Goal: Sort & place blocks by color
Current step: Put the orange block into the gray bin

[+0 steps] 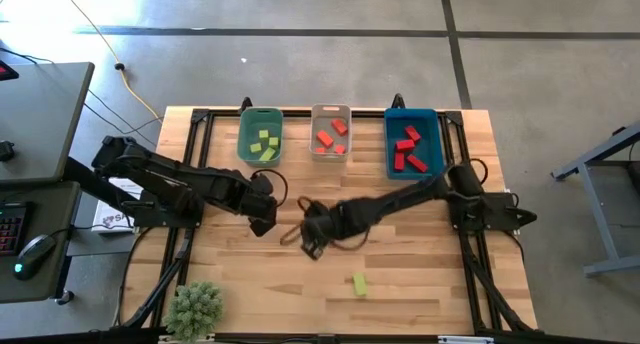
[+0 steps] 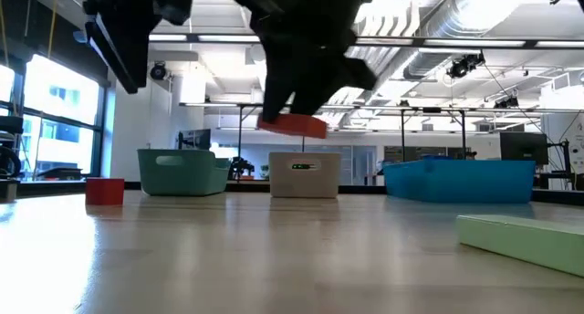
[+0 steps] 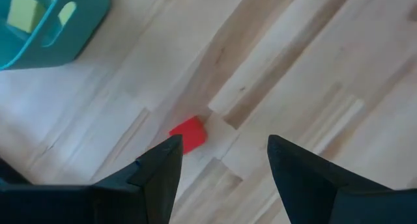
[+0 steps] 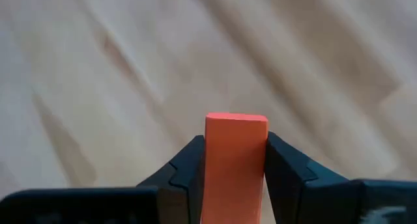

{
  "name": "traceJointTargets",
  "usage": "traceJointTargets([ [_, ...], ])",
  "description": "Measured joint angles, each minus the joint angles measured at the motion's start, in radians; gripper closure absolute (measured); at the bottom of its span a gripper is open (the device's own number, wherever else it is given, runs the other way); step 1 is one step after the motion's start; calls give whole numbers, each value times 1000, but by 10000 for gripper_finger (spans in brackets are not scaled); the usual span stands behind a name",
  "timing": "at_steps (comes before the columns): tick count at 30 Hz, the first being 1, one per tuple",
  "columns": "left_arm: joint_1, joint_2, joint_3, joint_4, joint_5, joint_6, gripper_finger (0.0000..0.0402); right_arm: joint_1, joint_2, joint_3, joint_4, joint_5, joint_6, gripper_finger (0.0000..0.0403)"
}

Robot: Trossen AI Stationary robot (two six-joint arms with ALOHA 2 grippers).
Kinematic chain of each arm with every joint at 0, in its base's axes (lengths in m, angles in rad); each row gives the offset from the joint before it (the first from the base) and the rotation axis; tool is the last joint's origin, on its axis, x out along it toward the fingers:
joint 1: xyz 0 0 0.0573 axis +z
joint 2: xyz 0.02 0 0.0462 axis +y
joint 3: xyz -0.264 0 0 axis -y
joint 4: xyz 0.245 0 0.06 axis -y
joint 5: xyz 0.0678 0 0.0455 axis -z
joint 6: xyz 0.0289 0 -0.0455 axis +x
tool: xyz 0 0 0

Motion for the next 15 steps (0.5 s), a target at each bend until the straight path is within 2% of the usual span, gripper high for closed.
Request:
traceJointTargets([
  [15,159,0,-16,4,-34,103,188,-358,-114,1,5,-8,-400,299],
])
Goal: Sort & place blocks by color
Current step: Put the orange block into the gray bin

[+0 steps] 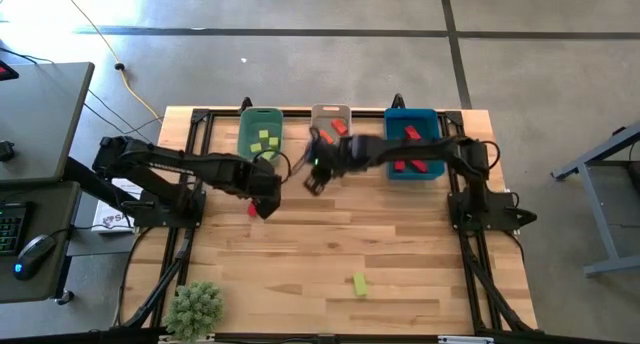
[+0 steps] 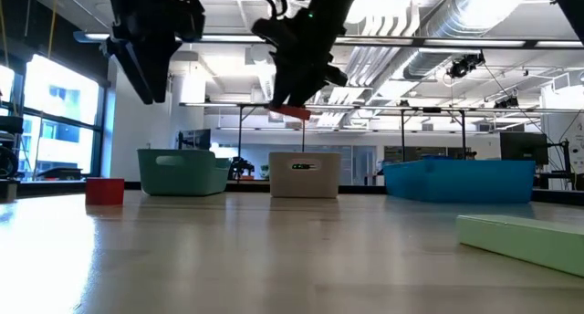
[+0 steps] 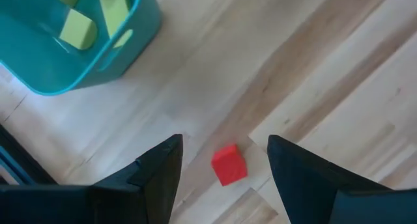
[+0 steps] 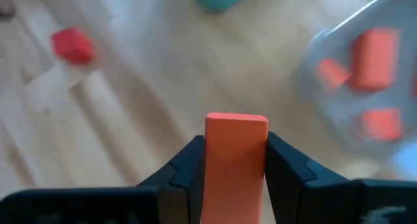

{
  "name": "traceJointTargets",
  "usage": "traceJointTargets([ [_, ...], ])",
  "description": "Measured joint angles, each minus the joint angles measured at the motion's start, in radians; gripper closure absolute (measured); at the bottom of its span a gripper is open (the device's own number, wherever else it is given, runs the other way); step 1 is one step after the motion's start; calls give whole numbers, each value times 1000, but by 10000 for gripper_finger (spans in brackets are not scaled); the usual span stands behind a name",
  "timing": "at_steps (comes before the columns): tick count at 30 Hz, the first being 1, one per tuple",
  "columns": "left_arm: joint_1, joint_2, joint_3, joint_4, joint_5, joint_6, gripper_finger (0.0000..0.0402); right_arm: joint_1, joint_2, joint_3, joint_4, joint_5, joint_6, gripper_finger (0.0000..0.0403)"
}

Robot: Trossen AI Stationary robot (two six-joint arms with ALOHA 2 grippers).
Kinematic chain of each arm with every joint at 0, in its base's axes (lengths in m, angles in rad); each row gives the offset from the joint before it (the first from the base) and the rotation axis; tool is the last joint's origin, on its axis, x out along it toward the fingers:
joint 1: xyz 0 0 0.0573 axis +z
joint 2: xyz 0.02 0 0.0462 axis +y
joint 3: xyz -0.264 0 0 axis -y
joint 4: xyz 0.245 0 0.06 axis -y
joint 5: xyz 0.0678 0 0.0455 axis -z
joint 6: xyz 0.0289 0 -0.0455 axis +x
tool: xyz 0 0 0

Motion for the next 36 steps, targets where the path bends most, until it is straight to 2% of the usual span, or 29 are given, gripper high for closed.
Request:
traceJointTargets([
  [8,78,0,0,22,1,0,188,-197,-14,1,25,-16,-155,299],
  [18,123,0,0,88,16,0,188,-356,6,1,137,-57,-274,299],
  [23,126,0,0,92,17,-18,188,-385,49,0,158,-144,-310,299],
  [29,126,0,0,92,67,-108,188,-390,67,0,146,-192,-354,299],
  [32,126,0,0,93,90,-187,188,-390,69,0,125,-247,-384,289],
  [36,117,0,0,93,98,-260,188,-391,76,0,115,-247,-439,268],
])
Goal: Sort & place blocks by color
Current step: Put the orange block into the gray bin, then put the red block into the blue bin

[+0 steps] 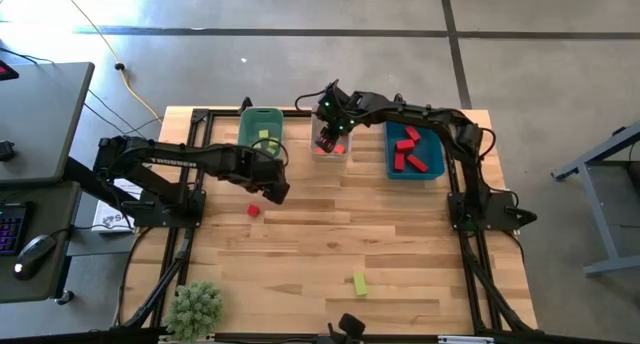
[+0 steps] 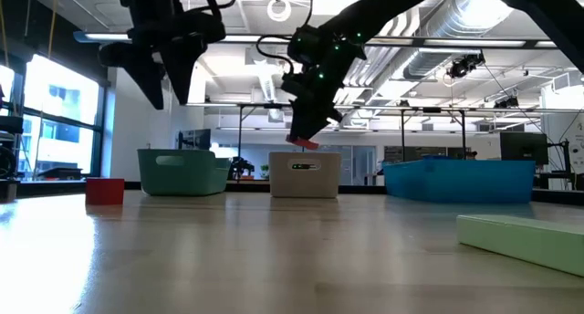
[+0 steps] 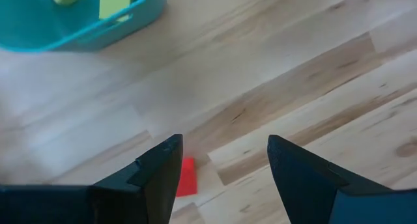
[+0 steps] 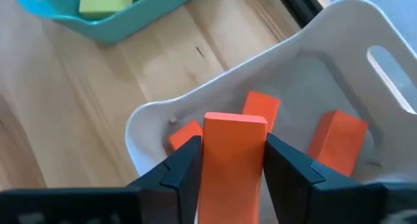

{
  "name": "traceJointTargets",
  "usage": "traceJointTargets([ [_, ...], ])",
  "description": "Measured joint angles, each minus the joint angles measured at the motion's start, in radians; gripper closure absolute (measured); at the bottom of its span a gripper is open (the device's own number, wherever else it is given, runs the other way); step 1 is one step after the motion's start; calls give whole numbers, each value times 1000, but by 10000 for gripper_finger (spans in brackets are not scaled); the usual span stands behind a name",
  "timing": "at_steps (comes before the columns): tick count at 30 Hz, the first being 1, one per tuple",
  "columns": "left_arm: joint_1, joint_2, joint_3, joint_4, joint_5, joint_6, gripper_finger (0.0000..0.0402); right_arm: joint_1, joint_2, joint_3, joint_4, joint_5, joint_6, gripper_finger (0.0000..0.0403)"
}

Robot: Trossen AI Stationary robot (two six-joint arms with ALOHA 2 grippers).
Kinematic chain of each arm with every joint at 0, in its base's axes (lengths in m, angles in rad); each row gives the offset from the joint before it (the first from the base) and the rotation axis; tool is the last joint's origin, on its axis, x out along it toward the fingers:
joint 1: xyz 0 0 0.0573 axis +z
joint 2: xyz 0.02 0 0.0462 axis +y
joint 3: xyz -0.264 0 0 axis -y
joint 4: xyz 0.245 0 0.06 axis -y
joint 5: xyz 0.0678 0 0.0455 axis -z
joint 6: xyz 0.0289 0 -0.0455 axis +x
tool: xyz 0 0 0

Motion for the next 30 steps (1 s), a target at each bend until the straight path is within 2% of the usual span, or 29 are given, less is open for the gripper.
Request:
traceJointTargets([
  [4,-13,0,0,0,5,-52,187,0,8,0,-18,2,-35,256],
  [9,-20,0,0,-2,10,-94,187,0,8,0,-20,61,-95,245],
  [15,-20,1,-4,-20,35,-150,187,0,8,0,-23,43,-112,222],
  [22,-22,4,-92,-23,140,-236,187,0,8,0,-39,39,-120,206],
  [30,-64,4,-165,-11,154,-310,187,0,8,0,-38,39,-120,206],
])
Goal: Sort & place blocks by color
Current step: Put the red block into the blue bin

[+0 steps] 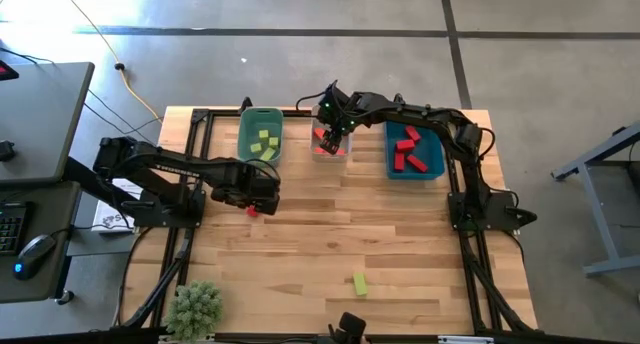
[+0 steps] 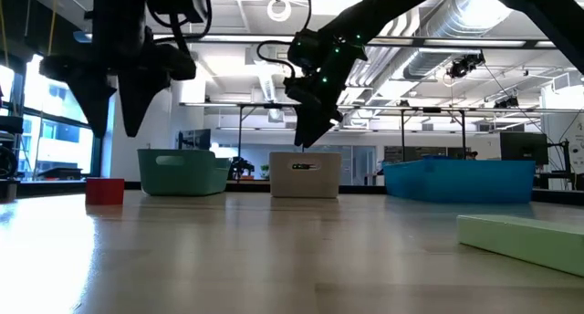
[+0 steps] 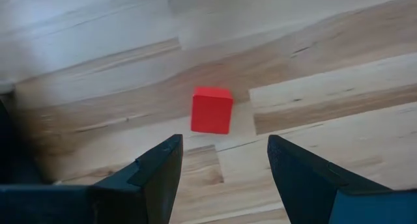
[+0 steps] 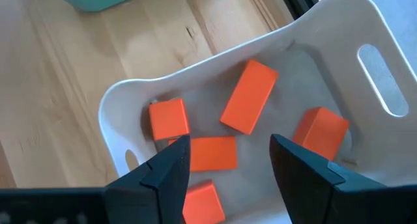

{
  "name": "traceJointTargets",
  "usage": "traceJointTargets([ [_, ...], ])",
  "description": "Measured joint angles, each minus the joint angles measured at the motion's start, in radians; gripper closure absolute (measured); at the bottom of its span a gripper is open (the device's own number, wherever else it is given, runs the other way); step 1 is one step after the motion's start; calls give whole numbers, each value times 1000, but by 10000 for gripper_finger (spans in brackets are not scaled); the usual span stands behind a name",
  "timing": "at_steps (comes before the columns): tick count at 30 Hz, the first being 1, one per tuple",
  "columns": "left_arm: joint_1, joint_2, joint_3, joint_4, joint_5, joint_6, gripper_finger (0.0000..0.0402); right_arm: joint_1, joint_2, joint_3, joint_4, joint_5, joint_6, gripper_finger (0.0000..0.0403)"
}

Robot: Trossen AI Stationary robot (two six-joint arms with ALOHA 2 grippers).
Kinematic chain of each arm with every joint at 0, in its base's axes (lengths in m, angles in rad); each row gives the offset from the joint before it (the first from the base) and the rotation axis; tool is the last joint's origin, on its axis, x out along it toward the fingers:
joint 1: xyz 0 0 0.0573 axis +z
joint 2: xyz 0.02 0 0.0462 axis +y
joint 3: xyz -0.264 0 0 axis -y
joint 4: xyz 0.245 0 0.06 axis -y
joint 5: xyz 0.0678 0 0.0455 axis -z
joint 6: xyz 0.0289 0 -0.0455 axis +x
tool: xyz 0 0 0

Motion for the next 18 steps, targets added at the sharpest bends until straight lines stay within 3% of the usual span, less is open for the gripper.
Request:
traceJointTargets([
  [18,0,0,-154,180,23,-48,188,0,-1,0,4,0,0,206],
])
